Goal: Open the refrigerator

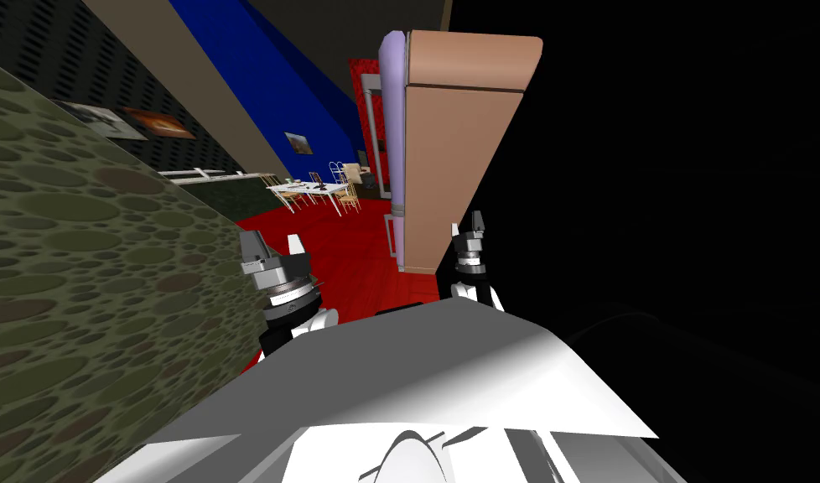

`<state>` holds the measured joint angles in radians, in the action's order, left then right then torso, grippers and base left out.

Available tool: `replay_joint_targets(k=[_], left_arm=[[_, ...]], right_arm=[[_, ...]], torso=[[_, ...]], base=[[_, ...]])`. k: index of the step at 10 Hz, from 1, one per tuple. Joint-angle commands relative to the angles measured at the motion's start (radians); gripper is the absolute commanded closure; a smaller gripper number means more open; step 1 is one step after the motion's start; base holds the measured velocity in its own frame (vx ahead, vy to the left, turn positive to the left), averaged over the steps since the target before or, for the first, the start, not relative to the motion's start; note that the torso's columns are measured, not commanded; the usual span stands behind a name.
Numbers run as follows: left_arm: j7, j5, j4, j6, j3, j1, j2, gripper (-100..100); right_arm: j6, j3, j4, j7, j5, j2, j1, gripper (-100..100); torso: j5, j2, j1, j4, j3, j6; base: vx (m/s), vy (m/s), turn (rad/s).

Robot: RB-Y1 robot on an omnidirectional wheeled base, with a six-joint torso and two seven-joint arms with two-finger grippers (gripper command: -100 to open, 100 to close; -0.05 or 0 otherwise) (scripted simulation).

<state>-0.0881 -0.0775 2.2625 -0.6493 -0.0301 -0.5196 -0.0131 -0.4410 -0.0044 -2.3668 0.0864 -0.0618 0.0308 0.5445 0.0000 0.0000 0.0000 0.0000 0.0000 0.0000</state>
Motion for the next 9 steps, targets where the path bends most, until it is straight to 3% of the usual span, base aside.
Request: replay_joint_targets(k=[1, 9], left_arm=[[0.000, 0.000, 0.000, 0.000, 0.000, 0.000, 0.000, 0], [0.000, 0.000, 0.000, 0.000, 0.000, 0.000, 0.000, 0]], right_arm=[[0.000, 0.000, 0.000, 0.000, 0.000, 0.000, 0.000, 0], [0.000, 0.000, 0.000, 0.000, 0.000, 0.000, 0.000, 0]], torso=[[0.000, 0.040, 0.000, 0.041, -0.082, 0.000], [0.000, 0.618, 0.000, 0.617, -1.234, 0.000]], base=[[0.000, 0.000, 0.000], [0.000, 0.000, 0.000]])
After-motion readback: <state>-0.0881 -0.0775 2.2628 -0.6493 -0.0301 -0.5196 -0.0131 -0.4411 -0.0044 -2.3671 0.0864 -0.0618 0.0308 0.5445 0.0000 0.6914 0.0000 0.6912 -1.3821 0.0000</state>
